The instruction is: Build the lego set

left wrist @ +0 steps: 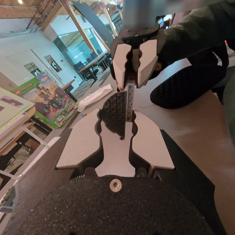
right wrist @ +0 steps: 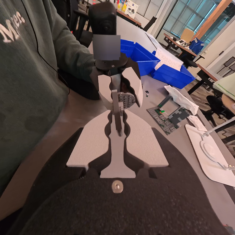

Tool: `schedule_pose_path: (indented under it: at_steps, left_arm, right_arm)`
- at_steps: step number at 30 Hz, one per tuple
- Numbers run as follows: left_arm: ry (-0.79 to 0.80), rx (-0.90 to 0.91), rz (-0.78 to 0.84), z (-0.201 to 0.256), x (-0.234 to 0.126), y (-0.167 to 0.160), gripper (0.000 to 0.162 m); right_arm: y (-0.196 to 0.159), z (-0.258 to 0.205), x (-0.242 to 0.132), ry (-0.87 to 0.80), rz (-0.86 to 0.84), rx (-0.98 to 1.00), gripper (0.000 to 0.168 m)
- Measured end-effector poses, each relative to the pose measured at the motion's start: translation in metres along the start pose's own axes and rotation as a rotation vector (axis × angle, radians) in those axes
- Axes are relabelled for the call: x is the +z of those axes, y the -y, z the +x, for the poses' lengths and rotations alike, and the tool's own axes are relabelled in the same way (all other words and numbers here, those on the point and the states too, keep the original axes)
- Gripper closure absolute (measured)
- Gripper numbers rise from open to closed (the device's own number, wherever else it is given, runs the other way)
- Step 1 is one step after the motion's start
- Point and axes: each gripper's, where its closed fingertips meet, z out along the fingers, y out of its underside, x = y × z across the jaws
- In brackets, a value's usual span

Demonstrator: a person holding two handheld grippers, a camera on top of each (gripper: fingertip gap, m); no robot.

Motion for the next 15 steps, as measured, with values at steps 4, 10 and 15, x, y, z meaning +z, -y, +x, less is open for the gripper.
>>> schedule_pose_path:
  at_steps: [4,10,15]
  left_arm:
    - [0.027,0.016,0.074,-0.005,-0.008,0.015,0.117]
    - [0.036,0.025,0.128,-0.008,-0.013,0.027,0.117]
    - [0.010,-0.026,0.173,-0.006,-0.013,0.032,0.117]
  right_arm:
    - [0.018,0.007,-0.016,-0.014,0.080,0.076,0.149]
    - [-0.016,0.040,-0.049,-0.070,-0.011,0.318,0.145]
    - [-0.104,0.061,-0.066,-0.150,-0.402,0.395,0.131]
